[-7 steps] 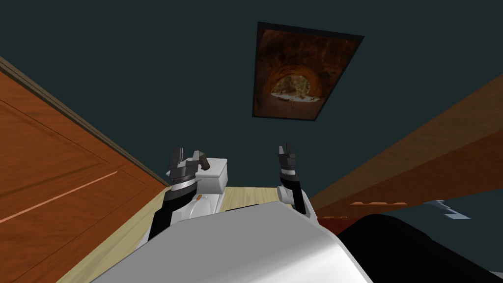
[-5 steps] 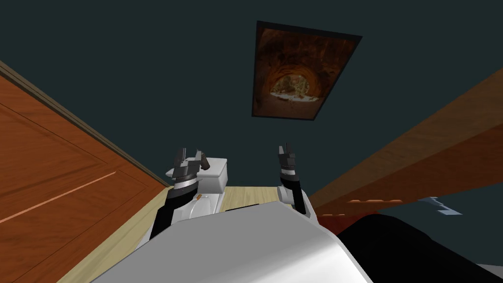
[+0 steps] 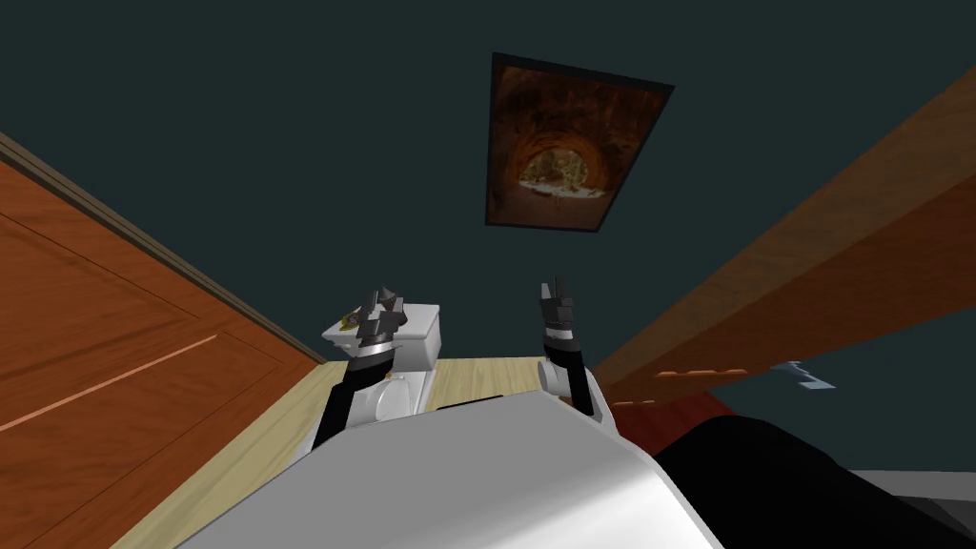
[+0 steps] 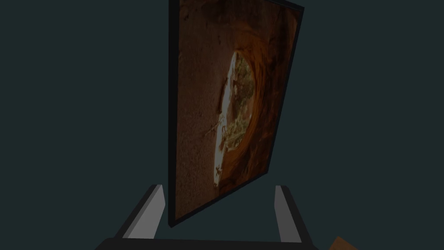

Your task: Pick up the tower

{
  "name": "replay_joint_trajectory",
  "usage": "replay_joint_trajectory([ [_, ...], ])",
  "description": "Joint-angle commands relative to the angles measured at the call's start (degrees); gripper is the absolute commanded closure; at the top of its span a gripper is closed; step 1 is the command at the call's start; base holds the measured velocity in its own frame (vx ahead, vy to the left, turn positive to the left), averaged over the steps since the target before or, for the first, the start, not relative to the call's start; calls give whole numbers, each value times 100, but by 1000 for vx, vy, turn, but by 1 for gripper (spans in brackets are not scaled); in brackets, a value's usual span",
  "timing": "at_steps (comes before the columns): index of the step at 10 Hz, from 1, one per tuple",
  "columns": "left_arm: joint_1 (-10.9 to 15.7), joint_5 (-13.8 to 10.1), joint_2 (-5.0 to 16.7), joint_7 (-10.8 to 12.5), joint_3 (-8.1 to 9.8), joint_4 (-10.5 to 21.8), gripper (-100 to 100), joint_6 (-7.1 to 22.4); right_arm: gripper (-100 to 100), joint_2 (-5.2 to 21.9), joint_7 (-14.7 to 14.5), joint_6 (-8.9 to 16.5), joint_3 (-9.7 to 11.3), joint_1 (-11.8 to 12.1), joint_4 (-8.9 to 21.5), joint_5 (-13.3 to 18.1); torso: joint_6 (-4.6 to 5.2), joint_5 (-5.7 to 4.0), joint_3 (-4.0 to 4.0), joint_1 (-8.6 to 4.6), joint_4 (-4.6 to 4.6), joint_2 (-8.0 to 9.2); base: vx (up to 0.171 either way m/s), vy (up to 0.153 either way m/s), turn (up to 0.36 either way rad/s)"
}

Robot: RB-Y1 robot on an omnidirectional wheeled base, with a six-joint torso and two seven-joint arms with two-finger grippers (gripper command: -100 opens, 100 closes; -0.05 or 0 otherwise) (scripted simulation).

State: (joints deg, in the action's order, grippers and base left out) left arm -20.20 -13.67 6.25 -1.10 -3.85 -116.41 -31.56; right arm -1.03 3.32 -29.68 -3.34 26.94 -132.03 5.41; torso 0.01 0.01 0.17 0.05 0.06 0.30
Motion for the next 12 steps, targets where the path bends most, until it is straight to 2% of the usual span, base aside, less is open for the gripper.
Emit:
replay_joint_trajectory([
  [1,165,-286,88,115,-11,286,-100,61,0,0,0,0,0,0,0,0,0,0,0,0,0,0,-91,10,-58],
  [2,165,-339,88,115,-11,325,-100,61,0,0,0,0,0,0,0,0,0,0,1,1,1,2,-54,5,-20],
  [3,310,-558,118,176,-19,501,-100,93,0,0,0,0,0,1,0,0,-1,0,-3,-1,-1,-7,-43,-3,-40],
  [4,310,-558,118,176,-19,571,-100,93,0,0,0,0,0,1,0,0,0,-1,-7,-4,-2,-13,-35,1,-21],
  [6,629,-964,160,301,-26,973,-100,154,0,0,0,0,0,1,0,0,-1,0,-9,-1,-3,-16,-63,8,-50],
  [7,629,-1033,160,301,-26,1103,-100,154,0,0,0,0,0,0,0,0,0,0,-4,1,-1,-6,-58,9,-22],
  [8,802,-1247,175,363,-24,1370,-100,181,0,0,0,0,0,1,0,0,-2,0,-4,0,-1,-9,-51,6,-31],
  [9,802,-1286,175,363,-24,1385,-100,181,0,0,0,0,0,1,0,0,-1,0,-6,0,-2,-11,-44,2,-15],
  [11,1165,-1679,194,484,-4,1815,-100,227,0,0,0,0,0,1,0,0,-1,-1,-7,-4,-3,-14,-56,-6,-43],
  [12,1174,-1815,194,484,-4,1977,-100,227,0,0,0,0,0,1,0,0,0,-2,-6,-6,-2,-12,-50,-10,-18],
])
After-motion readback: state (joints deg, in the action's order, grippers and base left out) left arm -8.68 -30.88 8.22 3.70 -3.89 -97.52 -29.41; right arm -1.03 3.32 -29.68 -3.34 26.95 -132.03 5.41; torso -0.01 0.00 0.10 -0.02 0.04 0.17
